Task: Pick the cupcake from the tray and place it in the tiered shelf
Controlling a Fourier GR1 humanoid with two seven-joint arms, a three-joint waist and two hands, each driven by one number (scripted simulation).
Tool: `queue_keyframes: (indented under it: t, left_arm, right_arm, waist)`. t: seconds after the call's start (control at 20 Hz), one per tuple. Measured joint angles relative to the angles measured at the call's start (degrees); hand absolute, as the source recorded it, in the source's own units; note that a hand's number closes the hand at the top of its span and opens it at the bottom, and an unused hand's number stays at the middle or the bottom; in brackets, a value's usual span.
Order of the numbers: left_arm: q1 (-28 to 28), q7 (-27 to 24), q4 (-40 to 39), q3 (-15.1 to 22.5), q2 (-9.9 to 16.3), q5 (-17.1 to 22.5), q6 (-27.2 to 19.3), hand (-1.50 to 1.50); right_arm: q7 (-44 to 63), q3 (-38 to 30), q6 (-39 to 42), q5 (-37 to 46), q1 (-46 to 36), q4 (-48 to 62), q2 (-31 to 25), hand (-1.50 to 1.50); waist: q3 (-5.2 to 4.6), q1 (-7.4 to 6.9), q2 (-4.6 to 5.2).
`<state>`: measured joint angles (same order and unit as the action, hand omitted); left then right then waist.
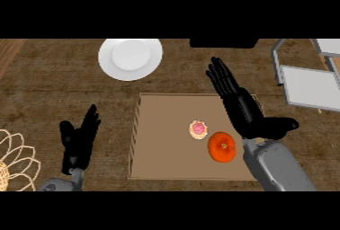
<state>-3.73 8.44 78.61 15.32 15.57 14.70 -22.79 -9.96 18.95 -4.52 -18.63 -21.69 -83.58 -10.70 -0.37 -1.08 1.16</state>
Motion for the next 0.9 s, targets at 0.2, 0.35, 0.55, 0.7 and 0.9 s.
queue_keyframes:
  t: [0.2, 0.35, 0.55, 0.7, 0.9]
  left_arm:
    - [0.4, 0.5, -0.5, -2.1, 1.9, 1.5, 3.0, 0.0]
    - [1.1, 1.4, -0.4, -3.2, 3.9, 2.9, 5.6, 0.0]
    - [0.6, 2.9, -0.6, -4.1, 4.9, 5.1, 8.9, 0.0]
    - [0.5, 4.5, -0.7, -5.3, 5.3, 6.0, 11.0, 0.0]
    - [0.6, 4.3, -1.6, -6.2, 5.2, 5.9, 12.5, 0.0]
  right_arm:
    - [-0.7, -5.3, 3.2, 0.6, -1.6, 2.2, -6.2, 1.5]
    - [-0.5, -8.2, 3.6, 5.3, -2.6, 6.0, -14.4, 1.5]
    - [2.2, -10.0, 3.2, 9.1, -2.3, 16.0, -19.3, -1.5]
    - [-1.1, -11.6, 7.3, 9.4, -3.1, 21.7, -19.4, -1.5]
    - [-5.1, -10.9, 14.7, 10.2, -2.5, 22.9, -21.4, -1.5]
  waist:
    - [0.28, 0.45, -0.69]
    - [0.09, 0.87, -0.71]
    - [0.33, 0.51, -0.63]
    - [0.4, 0.55, -0.82]
    - [0.47, 0.75, -1.05]
